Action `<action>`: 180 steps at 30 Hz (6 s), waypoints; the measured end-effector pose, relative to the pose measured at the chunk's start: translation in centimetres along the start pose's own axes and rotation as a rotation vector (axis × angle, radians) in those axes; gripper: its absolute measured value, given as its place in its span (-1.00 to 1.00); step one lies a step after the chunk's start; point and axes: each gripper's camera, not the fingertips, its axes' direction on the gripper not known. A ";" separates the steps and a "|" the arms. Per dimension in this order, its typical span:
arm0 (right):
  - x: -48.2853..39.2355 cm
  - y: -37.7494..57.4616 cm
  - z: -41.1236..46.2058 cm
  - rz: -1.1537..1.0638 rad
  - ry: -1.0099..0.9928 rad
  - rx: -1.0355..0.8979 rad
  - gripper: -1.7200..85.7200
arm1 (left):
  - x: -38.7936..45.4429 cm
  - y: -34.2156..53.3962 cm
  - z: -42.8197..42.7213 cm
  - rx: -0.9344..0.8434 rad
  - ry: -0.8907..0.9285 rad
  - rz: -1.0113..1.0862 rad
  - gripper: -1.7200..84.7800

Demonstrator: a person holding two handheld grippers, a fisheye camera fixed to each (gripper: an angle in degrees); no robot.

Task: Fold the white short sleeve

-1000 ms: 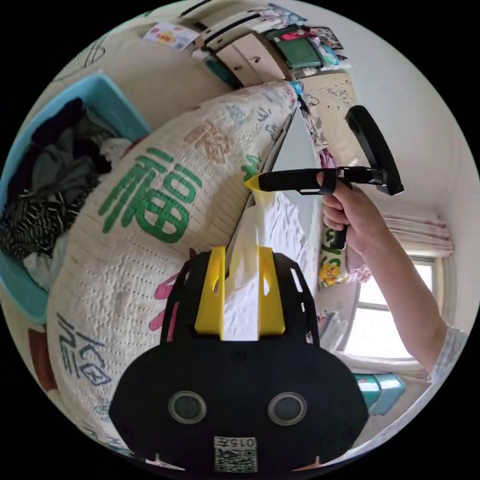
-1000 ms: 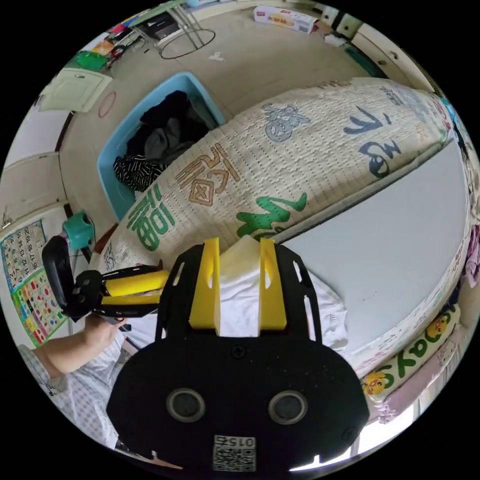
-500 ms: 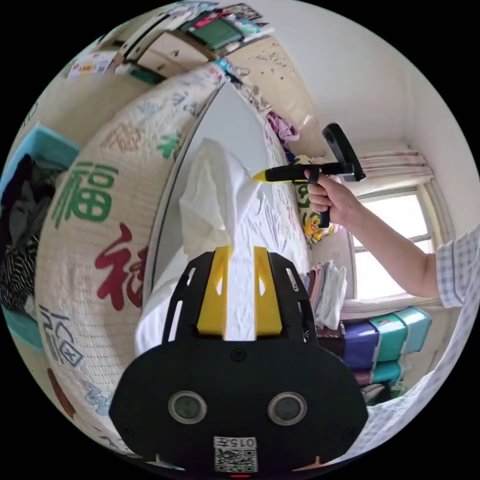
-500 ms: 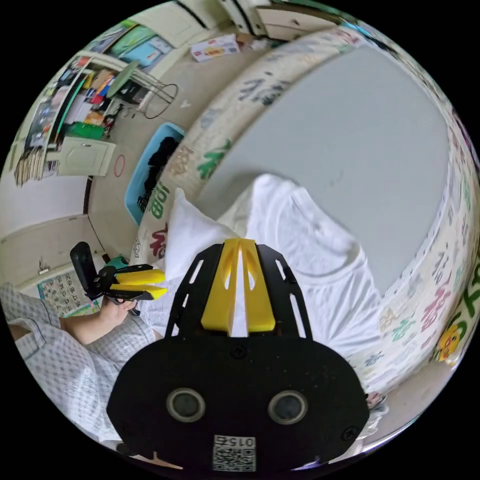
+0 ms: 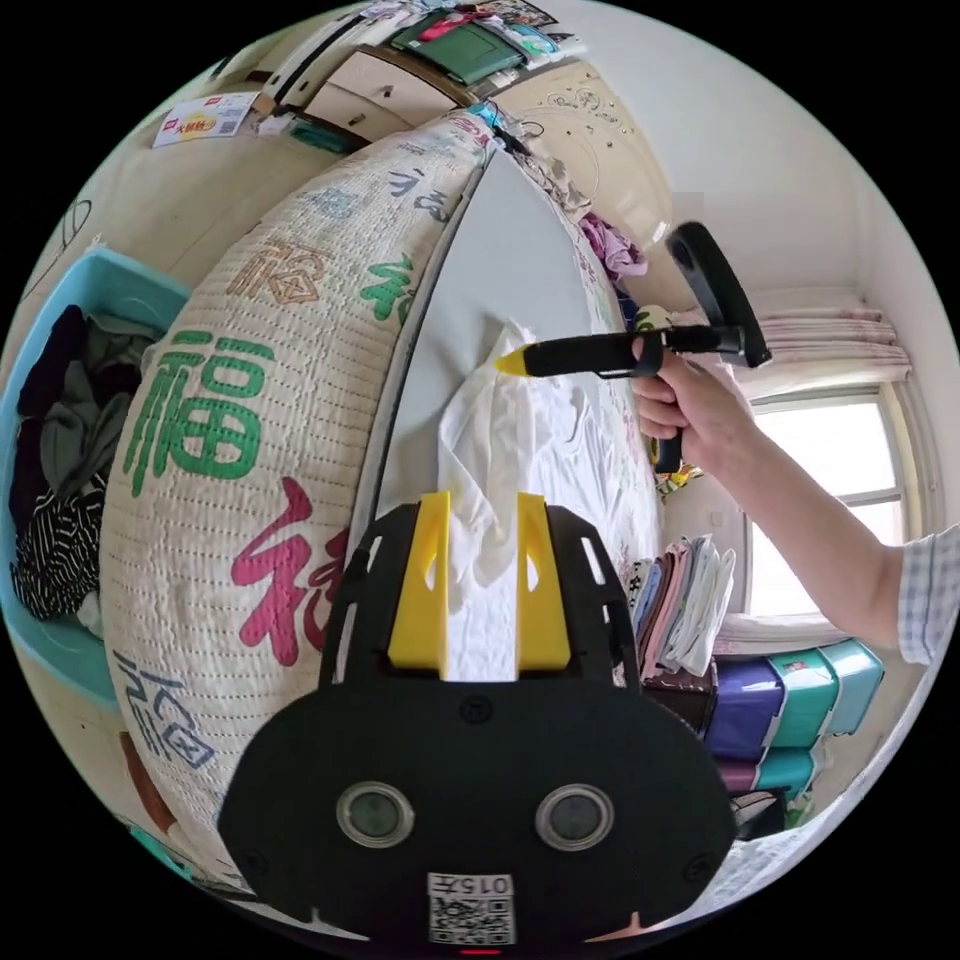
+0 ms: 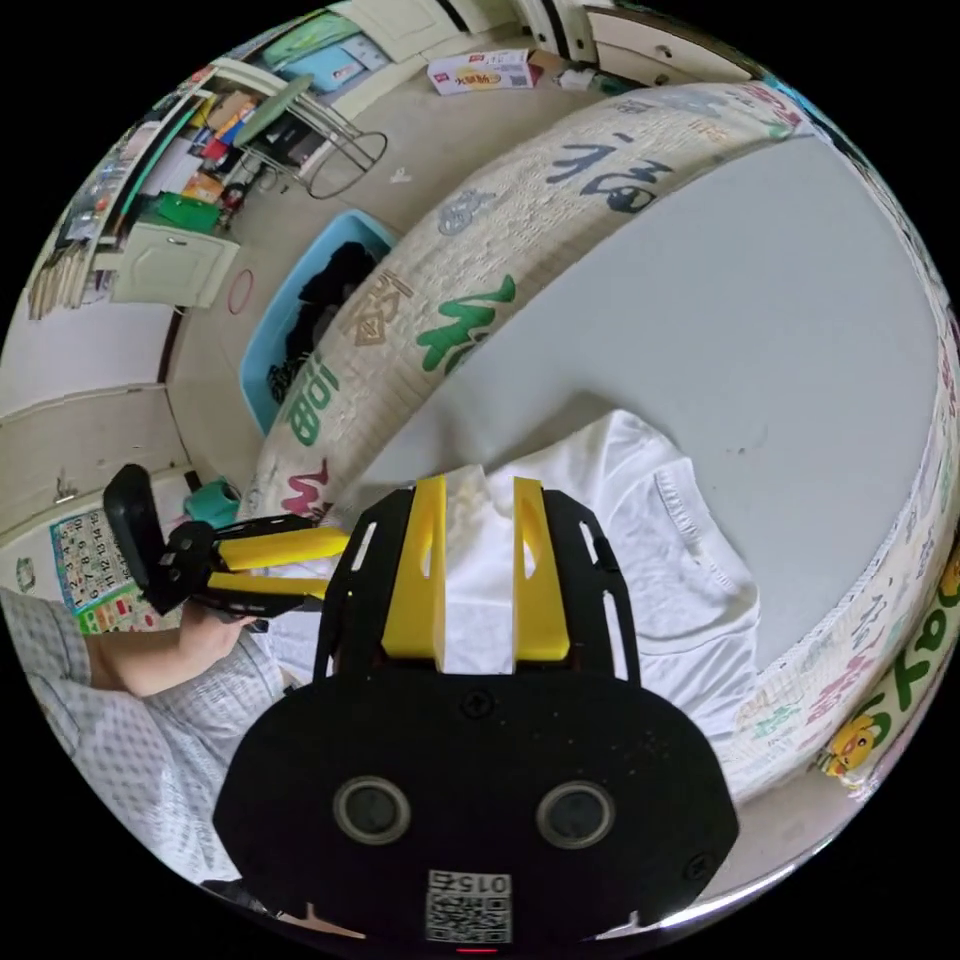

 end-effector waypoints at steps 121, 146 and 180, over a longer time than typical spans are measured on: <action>-16.0 6.4 108.0 1.114 -0.368 -0.005 -0.97 | 0.7 27.6 0.3 -0.438 -0.330 -0.141 -0.98; -14.8 4.7 122.8 1.208 -0.474 0.027 -0.96 | 6.4 23.4 4.0 -0.450 -0.708 -0.142 -0.98; 9.4 -13.2 120.9 0.918 -0.816 0.806 -0.94 | 40.7 -6.5 51.6 -0.228 -0.185 0.309 -0.95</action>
